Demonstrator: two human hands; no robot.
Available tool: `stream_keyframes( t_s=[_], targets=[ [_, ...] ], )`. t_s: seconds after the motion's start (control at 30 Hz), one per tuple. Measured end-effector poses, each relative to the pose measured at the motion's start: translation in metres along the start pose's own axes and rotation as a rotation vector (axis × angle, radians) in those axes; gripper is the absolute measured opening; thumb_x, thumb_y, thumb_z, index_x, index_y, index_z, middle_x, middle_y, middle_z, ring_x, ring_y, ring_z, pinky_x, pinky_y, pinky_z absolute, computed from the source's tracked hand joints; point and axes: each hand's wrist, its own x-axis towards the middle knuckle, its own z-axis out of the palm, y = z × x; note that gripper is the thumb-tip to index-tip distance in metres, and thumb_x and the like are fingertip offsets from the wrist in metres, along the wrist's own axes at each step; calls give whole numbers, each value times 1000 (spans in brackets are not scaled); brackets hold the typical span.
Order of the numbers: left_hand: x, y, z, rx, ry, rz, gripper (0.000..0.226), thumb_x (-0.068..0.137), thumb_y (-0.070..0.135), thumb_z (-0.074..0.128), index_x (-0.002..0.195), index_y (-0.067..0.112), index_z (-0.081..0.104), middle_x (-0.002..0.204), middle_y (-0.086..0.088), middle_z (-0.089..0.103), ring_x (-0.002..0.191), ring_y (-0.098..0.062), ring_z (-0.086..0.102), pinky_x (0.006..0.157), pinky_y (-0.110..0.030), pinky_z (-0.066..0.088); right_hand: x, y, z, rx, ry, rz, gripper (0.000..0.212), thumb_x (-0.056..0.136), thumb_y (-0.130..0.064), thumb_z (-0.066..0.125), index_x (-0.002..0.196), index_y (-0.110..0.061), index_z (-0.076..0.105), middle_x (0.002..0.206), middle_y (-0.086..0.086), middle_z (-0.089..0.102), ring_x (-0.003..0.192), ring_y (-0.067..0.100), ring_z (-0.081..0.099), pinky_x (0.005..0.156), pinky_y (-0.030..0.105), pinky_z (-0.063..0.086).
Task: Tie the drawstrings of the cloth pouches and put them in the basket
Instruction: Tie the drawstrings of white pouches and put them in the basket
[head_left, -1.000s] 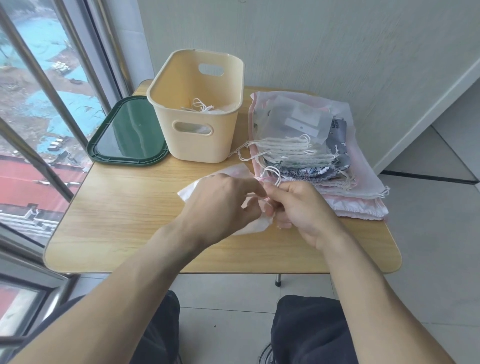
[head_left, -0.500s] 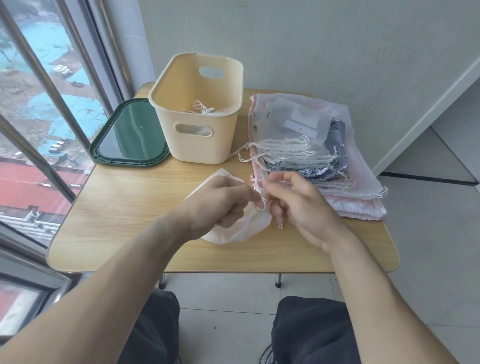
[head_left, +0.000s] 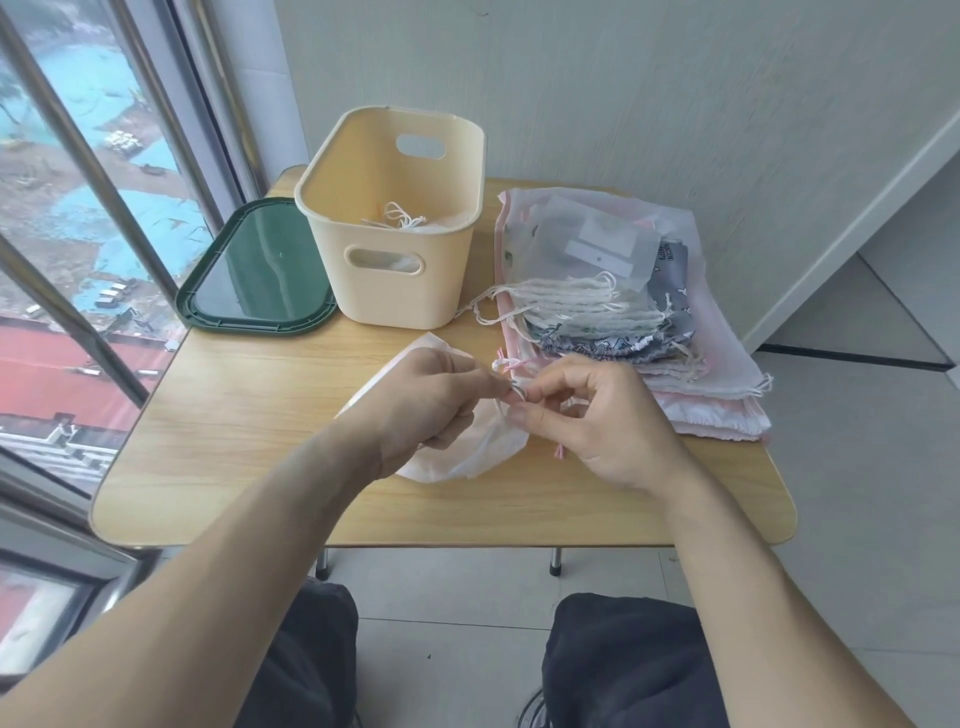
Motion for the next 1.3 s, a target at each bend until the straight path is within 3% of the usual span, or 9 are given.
stream_keyframes(
  t_s=[0.13,0.27,0.43,0.57,0.7,0.9,1.1,1.23,1.3],
  targets=[
    [1,-3,2,191,32,-6,17,96,16,62,93,3,74,43,11,33,40,-8,27,44,-21,22,0,2,-9,24,-173,129,27,77,-33,79,78,-8,68,75,-1,61,70,20,53,67,46,46],
    [4,-5,4,405,173,64,18,95,24,62,86,16,75,42,19,47,42,0,44,44,-13,30,1,-6,-13,508,-140,212,24,79,-22,47,66,-10,64,83,9,62,80,23,50,70,42,38],
    [3,-3,3,537,193,128,23,97,29,60,86,14,75,44,20,48,43,7,45,44,-9,32,0,-13,-29,814,140,298,54,102,-24,42,49,-23,44,72,7,64,77,23,68,68,33,47],
    [0,-5,8,592,119,160,24,97,32,61,86,15,75,41,25,46,44,5,46,45,-9,32,2,-9,-33,884,470,362,27,104,-27,49,83,-13,59,86,9,66,74,22,66,60,30,54],
    [0,-4,12,604,96,179,20,98,30,61,82,22,70,43,32,48,49,13,48,49,-6,34,2,-9,-27,485,573,66,24,95,-8,62,119,-10,61,114,6,67,100,20,70,83,36,60],
    [-1,-7,7,602,85,216,24,95,31,63,78,18,74,39,14,38,41,-4,38,44,-14,28,-10,-6,0,-287,-76,-155,44,92,-2,62,128,-27,66,126,-16,67,123,-2,57,98,20,49],
    [-1,-8,-3,654,70,247,27,93,35,66,73,20,74,46,12,36,45,-7,34,46,-16,28,-3,4,-1,-370,-34,-130,16,90,-19,76,104,-25,78,90,-14,72,89,1,66,84,28,56],
    [-1,-9,-9,709,53,225,30,93,41,65,81,17,78,60,-9,57,50,-7,36,49,-19,32,-4,2,-6,-322,-35,-100,8,92,-26,73,91,-21,79,82,-14,71,74,0,65,74,35,58],
    [-2,-8,-13,689,82,212,23,93,36,67,82,21,80,62,-4,63,49,-6,39,48,-16,32,-5,0,-11,-321,-37,-70,10,93,-23,73,84,-20,76,76,-8,71,64,5,66,72,37,58]
  ],
)
